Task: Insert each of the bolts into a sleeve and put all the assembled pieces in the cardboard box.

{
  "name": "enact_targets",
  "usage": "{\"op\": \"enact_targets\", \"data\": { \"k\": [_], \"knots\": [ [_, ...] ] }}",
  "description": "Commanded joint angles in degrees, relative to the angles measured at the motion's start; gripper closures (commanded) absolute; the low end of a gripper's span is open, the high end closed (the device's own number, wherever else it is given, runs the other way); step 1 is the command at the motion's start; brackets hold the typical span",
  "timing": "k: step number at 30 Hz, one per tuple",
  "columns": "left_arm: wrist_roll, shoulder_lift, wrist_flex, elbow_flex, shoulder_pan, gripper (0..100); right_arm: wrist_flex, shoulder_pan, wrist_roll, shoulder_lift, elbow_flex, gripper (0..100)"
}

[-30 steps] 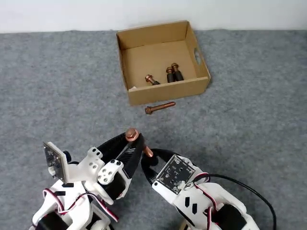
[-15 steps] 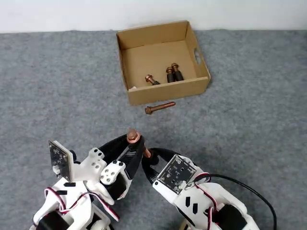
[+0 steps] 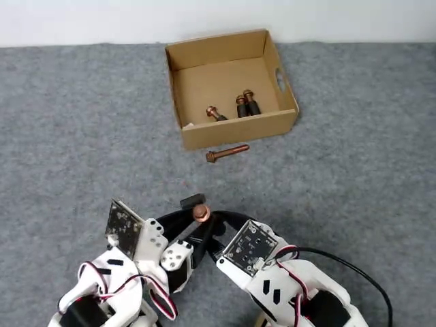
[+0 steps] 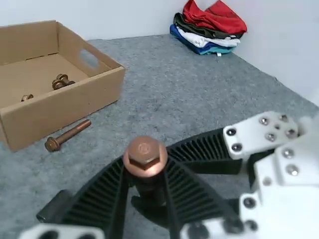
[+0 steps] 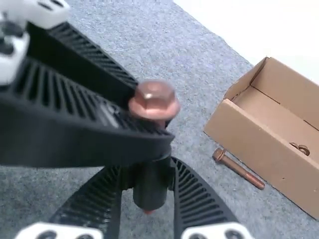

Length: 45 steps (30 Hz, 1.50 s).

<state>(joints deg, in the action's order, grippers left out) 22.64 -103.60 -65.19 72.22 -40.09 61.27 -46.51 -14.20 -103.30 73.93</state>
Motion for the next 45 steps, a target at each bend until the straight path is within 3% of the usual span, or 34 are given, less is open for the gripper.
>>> {"op": "enact_targets", "data": {
  "k": [1,6,13,18,21,24,25,32,37,45],
  "knots": [
    [-2.81,0.44,-1.41,0.22,-0.09,92,-1.80,0.84,-0.53,-0.48,-2.20,99.0],
    [-3.08,0.44,-4.04,-0.40,0.70,79,-1.80,0.92,-0.53,-0.48,-2.11,99.0],
    [-3.16,0.44,-9.14,-6.64,4.04,79,-1.45,0.92,-0.53,-0.48,-2.02,99.0],
    [-3.16,0.44,-10.55,-12.18,10.81,79,-1.45,1.01,-0.18,-0.48,-1.23,99.0],
    [-3.16,0.26,-10.46,-12.35,16.44,86,-1.45,1.71,0.26,-0.48,-1.05,99.0],
    [-3.25,0.18,-10.29,-12.26,21.54,100,-1.36,6.37,5.01,-0.48,-1.05,99.0],
    [-3.25,0.18,-10.37,-12.00,23.12,100,-1.36,8.57,6.86,-0.48,-1.05,99.0],
    [-10.02,0.09,-3.60,1.89,36.84,100,3.21,23.16,17.05,0.04,-1.76,99.1],
    [-10.29,0.09,2.02,12.35,41.49,100,13.41,23.96,26.29,6.64,-9.41,99.1],
    [-10.29,0.09,5.27,22.20,42.02,100,8.31,23.96,29.54,29.49,-24.88,99.1]
  ]
}}
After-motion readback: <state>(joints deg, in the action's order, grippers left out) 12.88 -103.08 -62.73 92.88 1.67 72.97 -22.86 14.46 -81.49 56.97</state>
